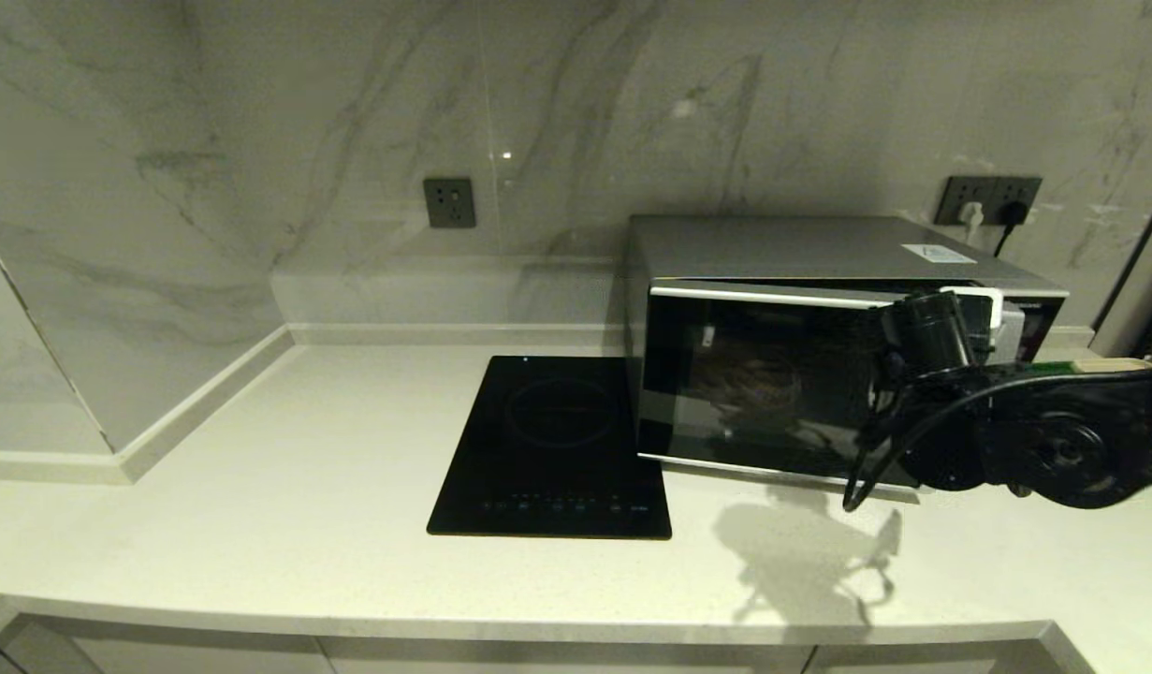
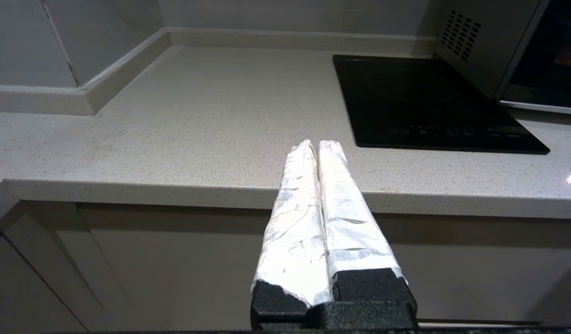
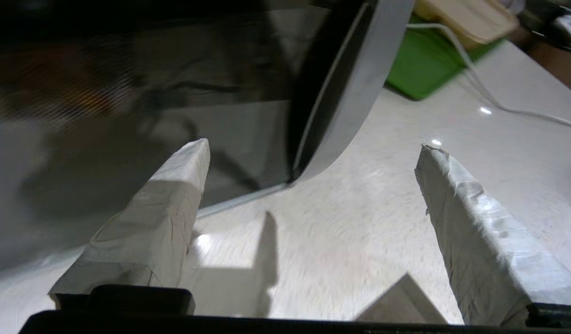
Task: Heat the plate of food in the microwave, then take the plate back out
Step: Open the microwave oven
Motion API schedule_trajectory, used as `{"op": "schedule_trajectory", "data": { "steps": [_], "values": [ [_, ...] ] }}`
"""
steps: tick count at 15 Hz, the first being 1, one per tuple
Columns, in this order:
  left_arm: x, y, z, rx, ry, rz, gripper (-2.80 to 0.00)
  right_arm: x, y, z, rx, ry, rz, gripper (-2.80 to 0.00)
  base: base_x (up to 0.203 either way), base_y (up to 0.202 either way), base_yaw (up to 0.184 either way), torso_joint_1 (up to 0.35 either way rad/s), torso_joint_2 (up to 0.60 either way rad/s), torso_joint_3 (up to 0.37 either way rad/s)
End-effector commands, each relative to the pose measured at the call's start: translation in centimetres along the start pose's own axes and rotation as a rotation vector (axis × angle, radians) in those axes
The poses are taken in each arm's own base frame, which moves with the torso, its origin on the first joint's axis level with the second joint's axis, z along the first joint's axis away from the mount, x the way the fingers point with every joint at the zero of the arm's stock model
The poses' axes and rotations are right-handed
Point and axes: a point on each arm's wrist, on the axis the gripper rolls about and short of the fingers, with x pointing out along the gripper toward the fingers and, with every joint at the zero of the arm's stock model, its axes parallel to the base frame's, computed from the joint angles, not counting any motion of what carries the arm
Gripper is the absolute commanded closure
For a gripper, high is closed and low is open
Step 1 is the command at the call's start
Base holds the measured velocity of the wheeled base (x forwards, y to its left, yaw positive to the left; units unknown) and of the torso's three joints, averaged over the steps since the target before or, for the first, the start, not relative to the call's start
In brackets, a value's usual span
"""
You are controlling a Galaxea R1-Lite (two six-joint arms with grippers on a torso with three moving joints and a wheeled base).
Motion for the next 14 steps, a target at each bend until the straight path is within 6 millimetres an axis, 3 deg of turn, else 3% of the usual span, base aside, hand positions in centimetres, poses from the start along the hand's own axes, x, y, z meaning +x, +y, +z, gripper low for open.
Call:
{"op": "schedule_trajectory", "data": {
  "steps": [1, 3, 4, 6, 8, 14],
  "values": [
    [0.0, 0.0, 0.0, 0.0, -0.002, 0.0, 0.0, -6.5, -3.3, 2.1, 0.056, -0.05, 0.184, -2.8, 0.0, 0.0, 0.0, 0.0, 0.0, 0.0],
    [0.0, 0.0, 0.0, 0.0, 0.0, 0.0, 0.0, -9.5, -6.8, 2.8, 0.074, -0.052, 0.302, -2.8, 0.0, 0.0, 0.0, 0.0, 0.0, 0.0],
    [0.0, 0.0, 0.0, 0.0, -0.002, 0.0, 0.0, -10.6, -8.7, 3.1, 0.083, -0.048, 0.355, 0.0, 0.0, 0.0, 0.0, 0.0, 0.0, 0.0],
    [0.0, 0.0, 0.0, 0.0, -0.001, 0.0, 0.0, -12.1, -12.0, 3.8, 0.087, -0.016, 0.471, 0.0, 0.0, 0.0, 0.0, 0.0, 0.0, 0.0],
    [0.0, 0.0, 0.0, 0.0, -0.002, 0.0, 0.0, -12.2, -13.4, 6.5, 0.145, 0.002, 0.531, 0.0, 0.0, 0.0, 0.0, 0.0, 0.0, 0.0],
    [0.0, 0.0, 0.0, 0.0, 0.0, 0.0, 0.0, -6.9, -11.9, 15.4, 0.381, 0.153, 0.553, 0.0, 0.0, 0.0, 0.0, 0.0, 0.0, 0.0]
  ]
}}
